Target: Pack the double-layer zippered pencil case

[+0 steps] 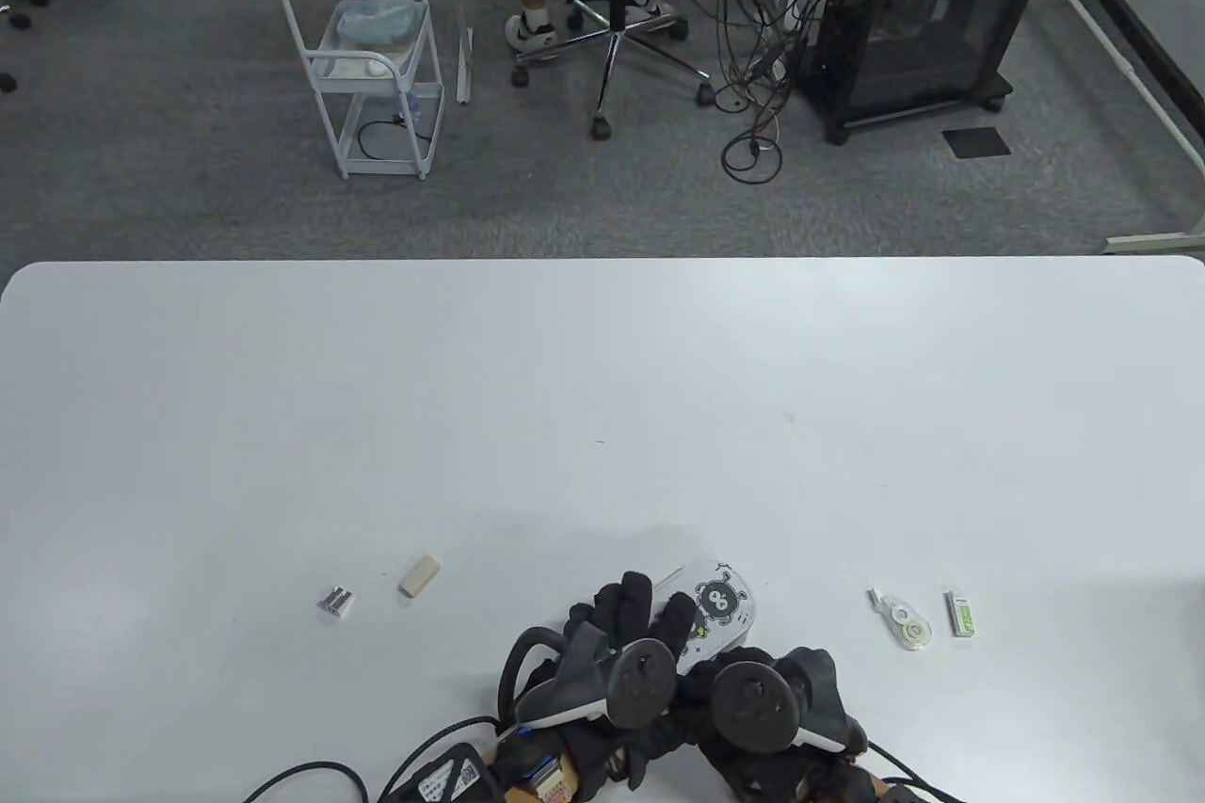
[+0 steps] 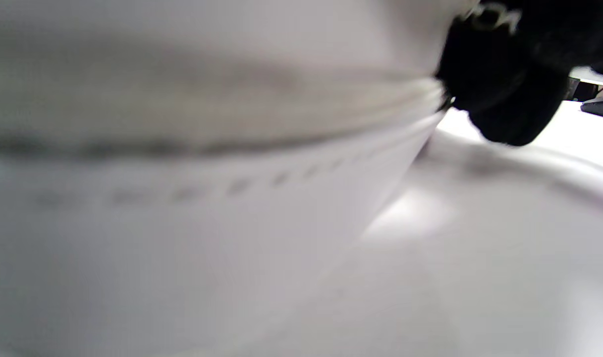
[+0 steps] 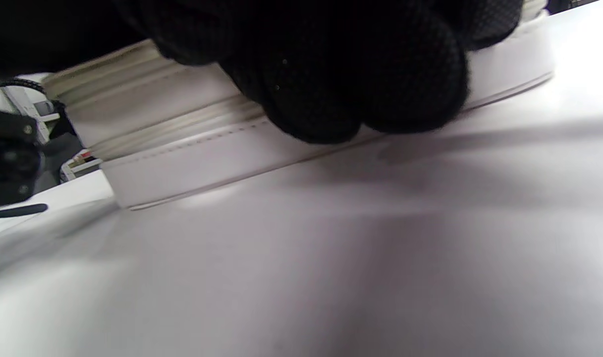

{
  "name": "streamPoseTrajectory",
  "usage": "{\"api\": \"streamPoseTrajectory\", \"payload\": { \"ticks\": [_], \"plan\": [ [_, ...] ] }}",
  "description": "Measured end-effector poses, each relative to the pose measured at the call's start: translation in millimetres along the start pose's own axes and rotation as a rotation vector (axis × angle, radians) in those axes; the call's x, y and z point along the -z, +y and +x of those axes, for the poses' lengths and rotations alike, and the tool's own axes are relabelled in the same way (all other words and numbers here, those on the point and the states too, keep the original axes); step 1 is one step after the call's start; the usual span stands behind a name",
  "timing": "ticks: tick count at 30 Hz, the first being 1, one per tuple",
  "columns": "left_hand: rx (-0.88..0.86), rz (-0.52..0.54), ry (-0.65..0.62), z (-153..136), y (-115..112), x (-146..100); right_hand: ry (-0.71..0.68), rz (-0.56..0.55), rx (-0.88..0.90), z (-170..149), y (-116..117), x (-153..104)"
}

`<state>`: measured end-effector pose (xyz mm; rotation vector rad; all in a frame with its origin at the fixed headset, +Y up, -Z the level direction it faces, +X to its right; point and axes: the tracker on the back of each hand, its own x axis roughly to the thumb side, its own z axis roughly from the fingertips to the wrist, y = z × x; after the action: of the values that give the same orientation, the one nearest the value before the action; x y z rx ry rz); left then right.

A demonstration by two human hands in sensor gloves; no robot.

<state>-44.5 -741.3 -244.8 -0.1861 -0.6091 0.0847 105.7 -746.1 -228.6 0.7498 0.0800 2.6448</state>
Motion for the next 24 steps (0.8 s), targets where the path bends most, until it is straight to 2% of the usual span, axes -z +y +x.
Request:
{"api": "streamPoseTrajectory", "payload": {
  "ticks": [1, 5, 8, 11, 12, 14, 16, 17, 19, 21, 24],
  "plan": [
    [0.034, 0.035, 0.003, 0.6, -1.9, 0.1, 0.016, -0.021, -0.022, -2.5, -2.2, -0.8],
    [0.08, 0.048, 0.005, -1.3, -2.9, 1.5, 0.055, -0.082, -0.153, -13.0, -13.6, -1.5],
    [0.185, 0.056, 0.008, -3.3, -2.4, 2.1, 0.163, -0.155, -0.229, -36.6, -26.8, -3.6],
    [0.299, 0.045, 0.115, -9.2, 0.7, 1.5, 0.25, -0.23, -0.35, -64.0, -44.9, -10.3],
    [0.34, 0.034, 0.166, -14.5, 2.7, 2.0, 0.271, -0.228, -0.304, -70.8, -48.0, -12.0],
    [0.266, 0.029, 0.197, -24.3, 4.6, 4.7, 0.296, -0.227, -0.172, -75.7, -47.7, -13.7],
    [0.234, 0.045, 0.143, -27.1, 4.5, 6.1, 0.291, -0.241, -0.2, -73.4, -47.5, -12.8],
    [0.262, 0.077, 0.077, -29.3, 5.1, 5.5, 0.268, -0.249, -0.274, -71.8, -48.4, -11.8],
    [0.27, 0.114, -0.026, -32.4, 4.2, 3.4, 0.265, -0.267, -0.305, -72.3, -49.1, -11.5],
    [0.26, 0.118, -0.131, -32.7, 3.3, 0.2, 0.249, -0.256, -0.233, -77.9, -49.9, -12.0],
    [0.287, 0.14, -0.317, -24.7, 0.5, -2.9, 0.086, -0.19, -0.082, -88.8, -48.4, -11.1]
  ]
}}
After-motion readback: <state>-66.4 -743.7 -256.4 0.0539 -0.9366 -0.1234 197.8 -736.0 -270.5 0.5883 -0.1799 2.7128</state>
